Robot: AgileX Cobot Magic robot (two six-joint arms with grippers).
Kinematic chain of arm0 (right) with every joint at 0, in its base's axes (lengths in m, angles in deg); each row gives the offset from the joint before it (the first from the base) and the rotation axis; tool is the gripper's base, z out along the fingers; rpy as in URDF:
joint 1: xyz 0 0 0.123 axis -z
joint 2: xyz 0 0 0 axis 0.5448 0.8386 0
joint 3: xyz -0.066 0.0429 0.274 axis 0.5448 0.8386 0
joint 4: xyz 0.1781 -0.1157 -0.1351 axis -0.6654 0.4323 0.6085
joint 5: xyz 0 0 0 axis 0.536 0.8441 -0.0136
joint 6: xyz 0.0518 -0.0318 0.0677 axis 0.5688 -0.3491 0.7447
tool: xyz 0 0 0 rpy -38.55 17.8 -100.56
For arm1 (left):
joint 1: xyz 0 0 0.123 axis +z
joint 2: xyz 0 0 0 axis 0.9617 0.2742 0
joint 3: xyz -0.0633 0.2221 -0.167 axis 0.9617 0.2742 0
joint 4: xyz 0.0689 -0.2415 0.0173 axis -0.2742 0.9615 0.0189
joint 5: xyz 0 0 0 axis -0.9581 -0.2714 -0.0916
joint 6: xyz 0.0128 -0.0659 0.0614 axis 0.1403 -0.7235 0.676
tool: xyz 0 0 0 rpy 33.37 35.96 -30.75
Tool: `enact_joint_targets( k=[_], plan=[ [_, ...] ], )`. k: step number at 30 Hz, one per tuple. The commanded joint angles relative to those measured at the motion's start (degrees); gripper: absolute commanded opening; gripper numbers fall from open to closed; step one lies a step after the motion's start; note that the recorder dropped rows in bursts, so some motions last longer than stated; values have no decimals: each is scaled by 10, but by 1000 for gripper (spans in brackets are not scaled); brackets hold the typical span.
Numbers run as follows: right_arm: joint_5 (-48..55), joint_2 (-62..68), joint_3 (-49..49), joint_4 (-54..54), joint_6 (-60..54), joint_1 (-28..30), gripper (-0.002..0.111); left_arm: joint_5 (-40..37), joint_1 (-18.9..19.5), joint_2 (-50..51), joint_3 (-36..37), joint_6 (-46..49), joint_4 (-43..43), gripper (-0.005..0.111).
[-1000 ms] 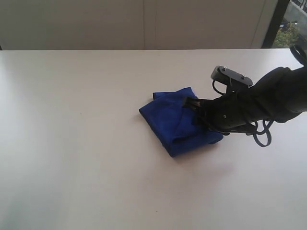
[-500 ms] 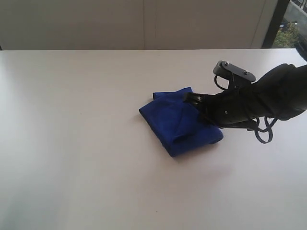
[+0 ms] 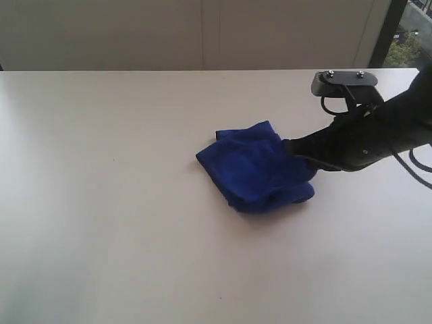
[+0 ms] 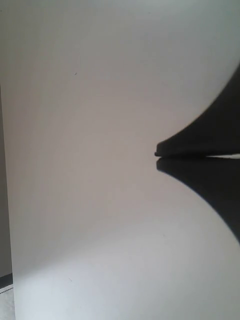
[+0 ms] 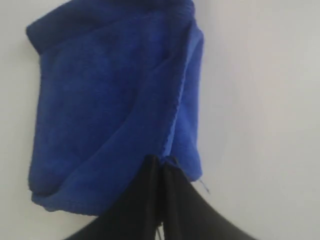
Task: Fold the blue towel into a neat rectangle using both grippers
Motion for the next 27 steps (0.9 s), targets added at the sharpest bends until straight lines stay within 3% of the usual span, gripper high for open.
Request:
enact_joint_targets(
  k=[1,23,27],
  plan=[
    [-11,4,7,27,25,13,0,3,3,-2,4,-3,0,0],
    [5,28,7,22,51,13,0,3,3,-2,4,-3,0,0],
    [4,28,7,22,51,13,0,50,3,-2,4,-29,30,0]
  ],
)
